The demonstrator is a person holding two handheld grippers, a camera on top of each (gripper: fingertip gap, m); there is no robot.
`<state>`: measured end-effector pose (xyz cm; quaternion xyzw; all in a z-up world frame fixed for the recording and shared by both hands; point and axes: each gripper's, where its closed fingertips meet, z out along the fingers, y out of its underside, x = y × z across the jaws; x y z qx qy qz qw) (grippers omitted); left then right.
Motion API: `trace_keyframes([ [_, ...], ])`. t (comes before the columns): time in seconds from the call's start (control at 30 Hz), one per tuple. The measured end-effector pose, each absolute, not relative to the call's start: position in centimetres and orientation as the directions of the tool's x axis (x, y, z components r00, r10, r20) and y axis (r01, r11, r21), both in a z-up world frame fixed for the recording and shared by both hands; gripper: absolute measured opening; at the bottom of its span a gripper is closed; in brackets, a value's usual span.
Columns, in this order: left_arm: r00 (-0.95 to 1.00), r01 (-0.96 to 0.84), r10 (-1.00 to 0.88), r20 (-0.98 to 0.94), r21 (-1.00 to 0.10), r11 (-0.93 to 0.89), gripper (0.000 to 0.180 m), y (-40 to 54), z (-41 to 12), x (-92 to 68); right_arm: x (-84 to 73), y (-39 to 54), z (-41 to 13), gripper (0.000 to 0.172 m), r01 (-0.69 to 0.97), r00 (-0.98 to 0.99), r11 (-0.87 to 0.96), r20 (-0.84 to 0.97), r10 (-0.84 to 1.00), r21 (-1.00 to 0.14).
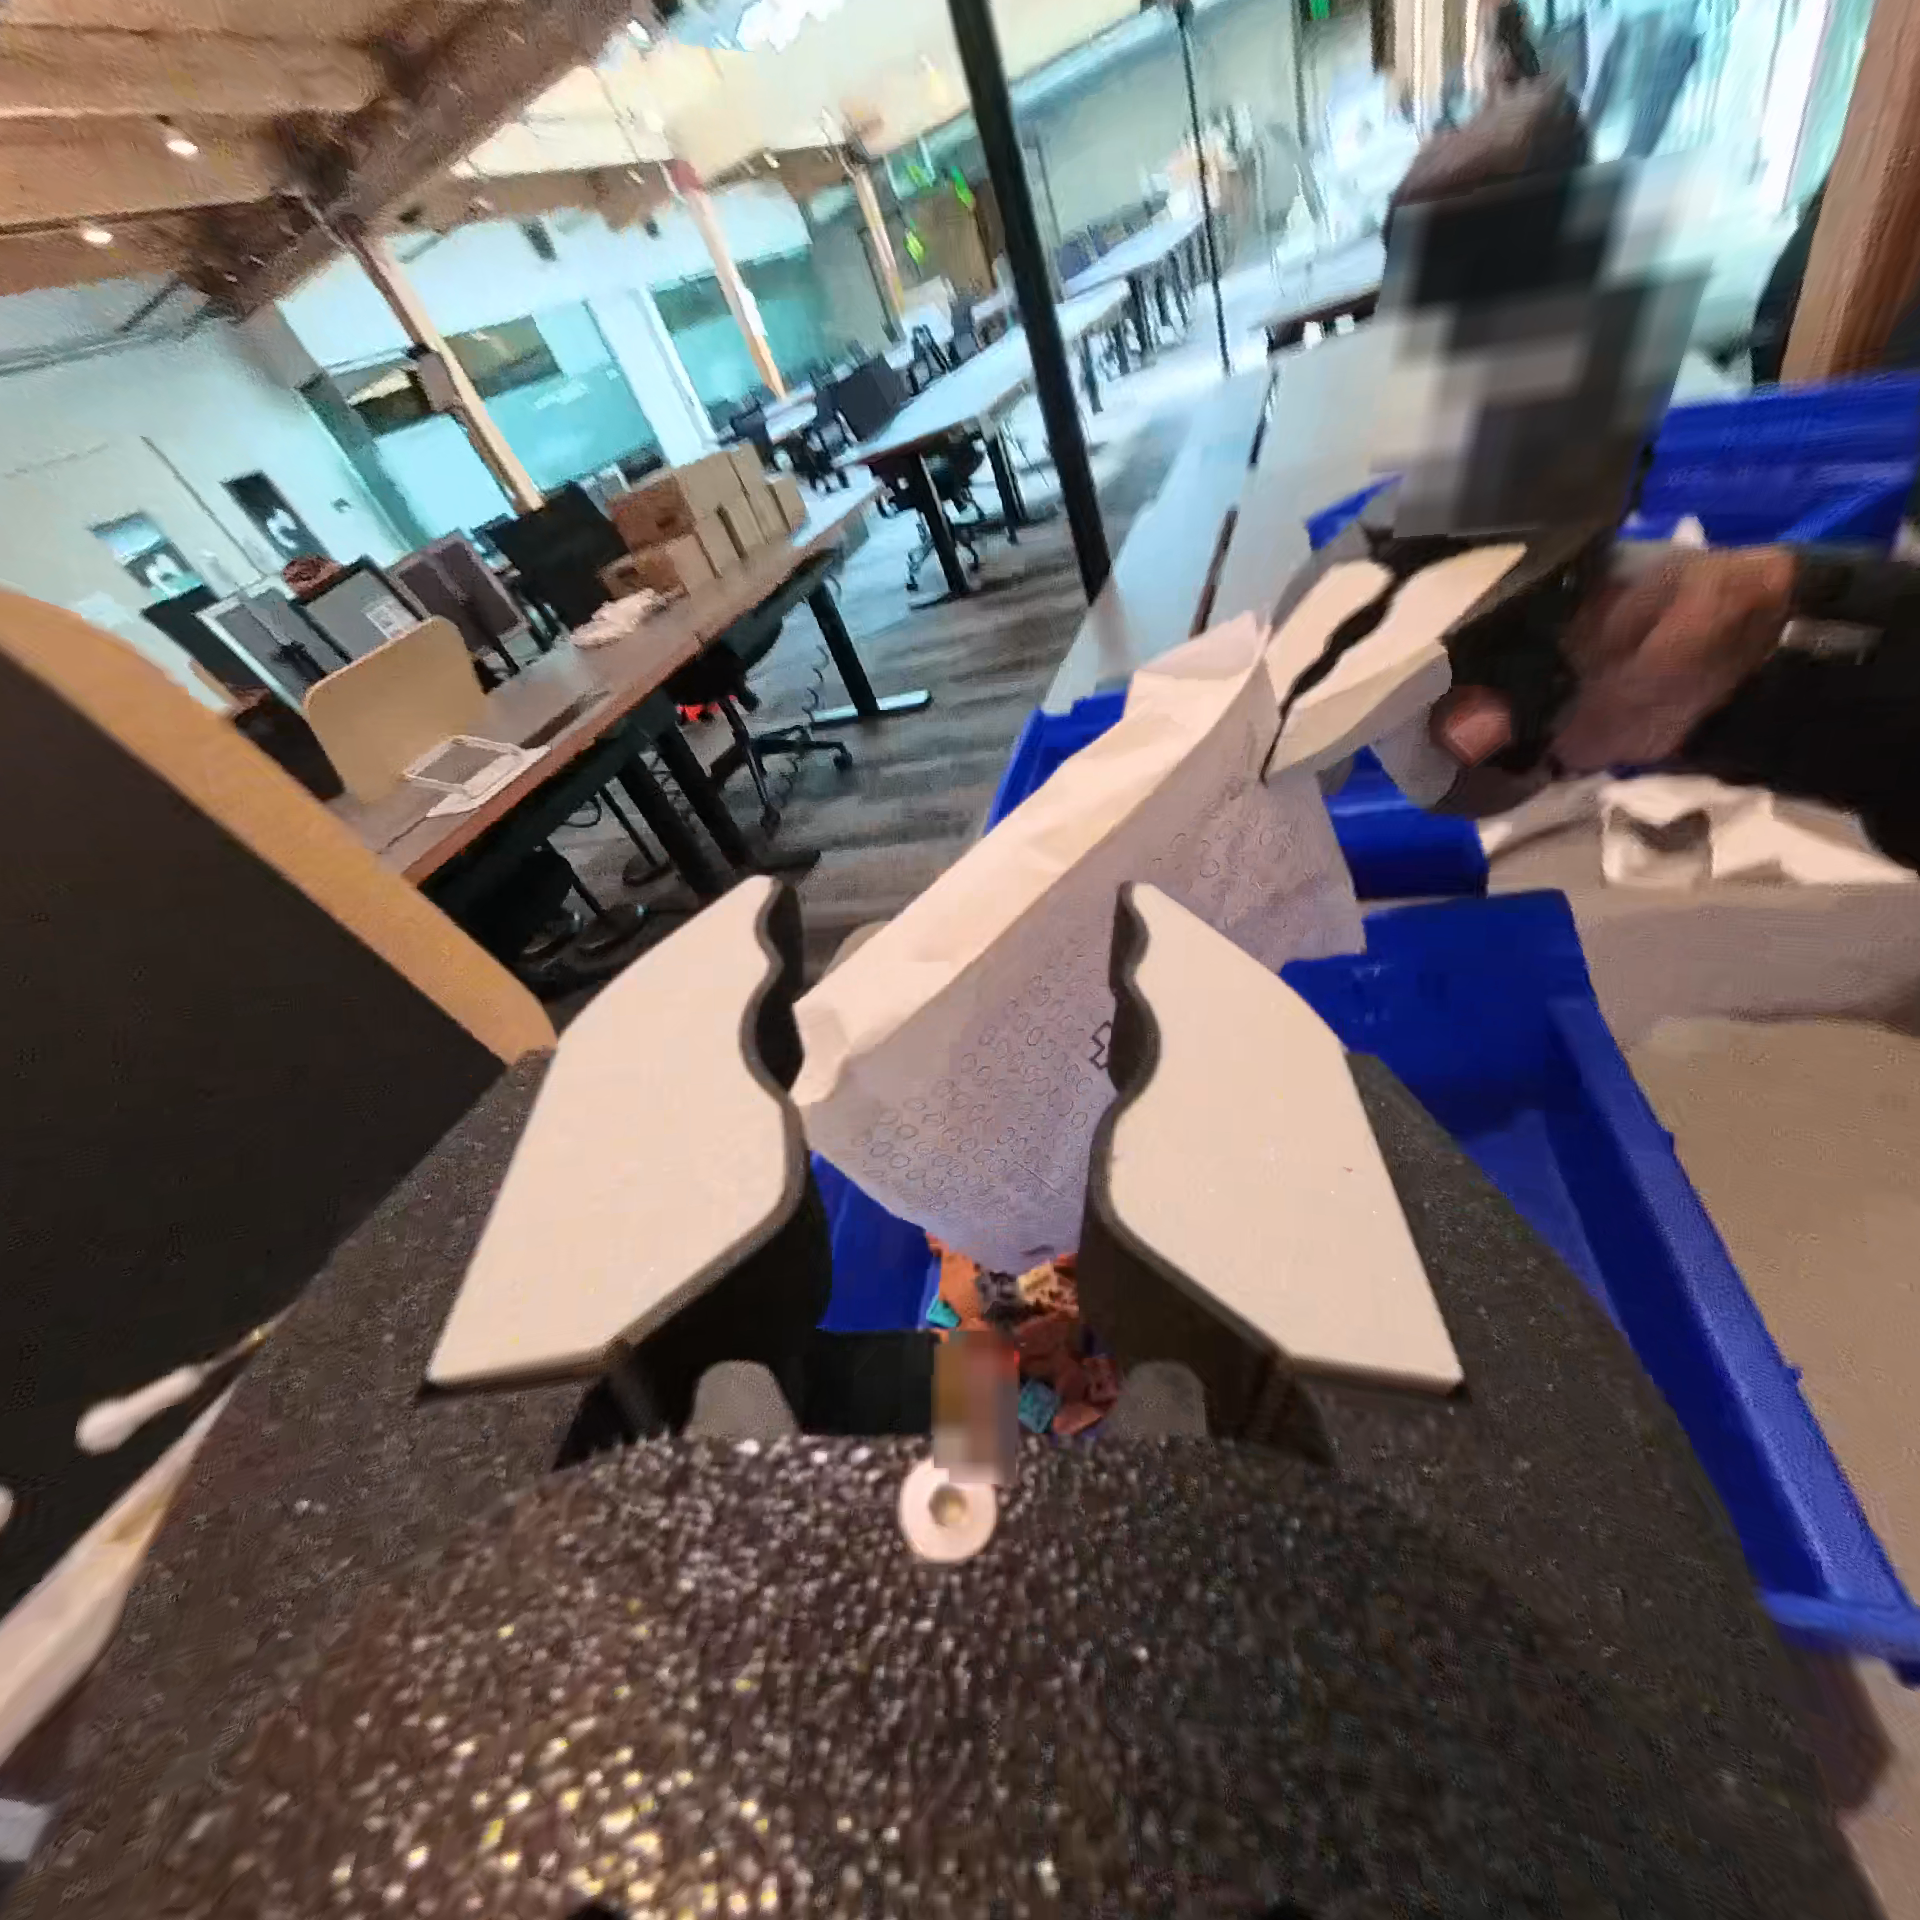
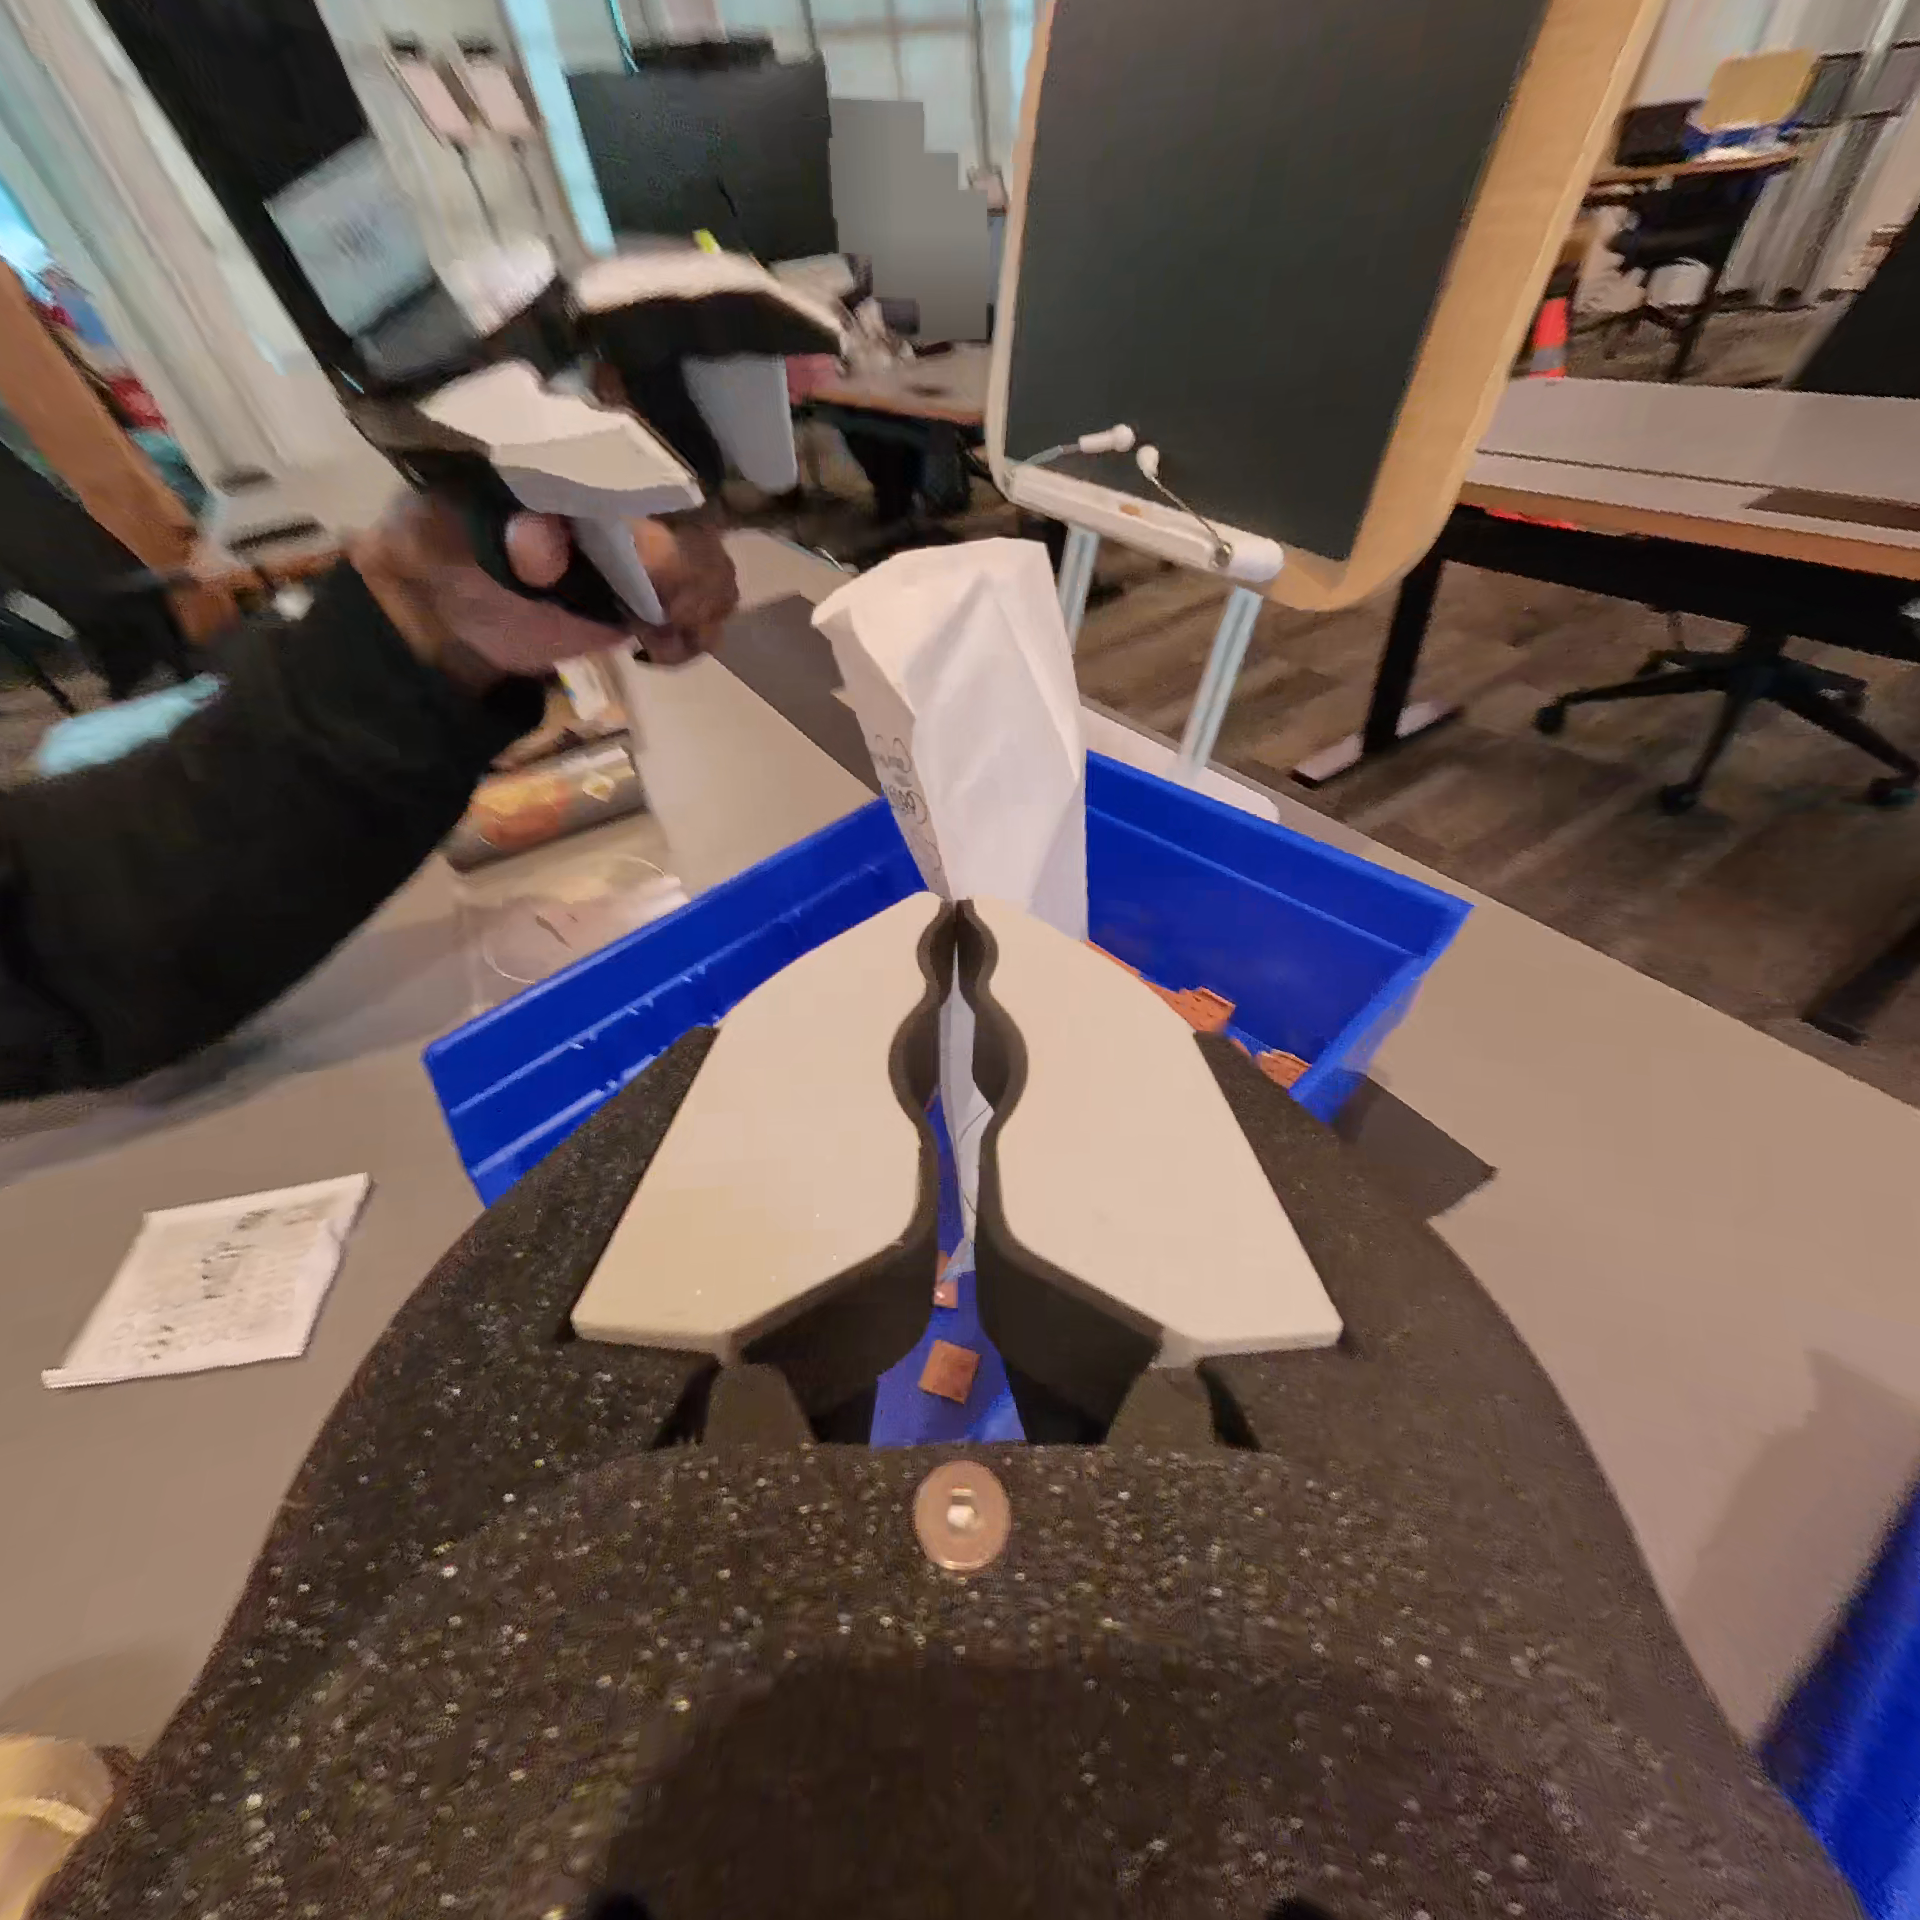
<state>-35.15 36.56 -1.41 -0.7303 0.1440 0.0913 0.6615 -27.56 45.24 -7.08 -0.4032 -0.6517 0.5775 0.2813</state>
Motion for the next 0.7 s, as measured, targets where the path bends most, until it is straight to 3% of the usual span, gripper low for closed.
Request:
trace_keyframes([
  [0.13,0.995,-0.087,-0.041,-0.086,-0.996,-0.019,0.056,34.0,-3.7,-37.8,-27.8,44.9,-7.4,0.0,0.193,-0.566,-0.074,-0.172,0.806,-0.978],
  [0.3,1.0,-0.025,0.011,-0.026,-0.993,-0.115,0.057,34.3,-7.3,-40.6,-28.6,44.8,-8.3,0.0,0.204,-0.572,-0.114,-0.213,0.792,-0.972],
  [0.57,0.984,0.061,-0.159,0.079,-0.992,-0.112,0.055,34.7,-10.0,-39.5,-27.0,44.8,-7.2,0.0,0.185,-0.68,-0.242,-0.301,0.669,-0.953],
  [0.7,0.946,0.063,-0.309,0.095,-0.992,-0.111,0.037,34.8,-10.8,-37.0,-26.9,45.2,-7.0,0.0,0.181,-0.681,-0.269,-0.318,0.66,-0.946],
])
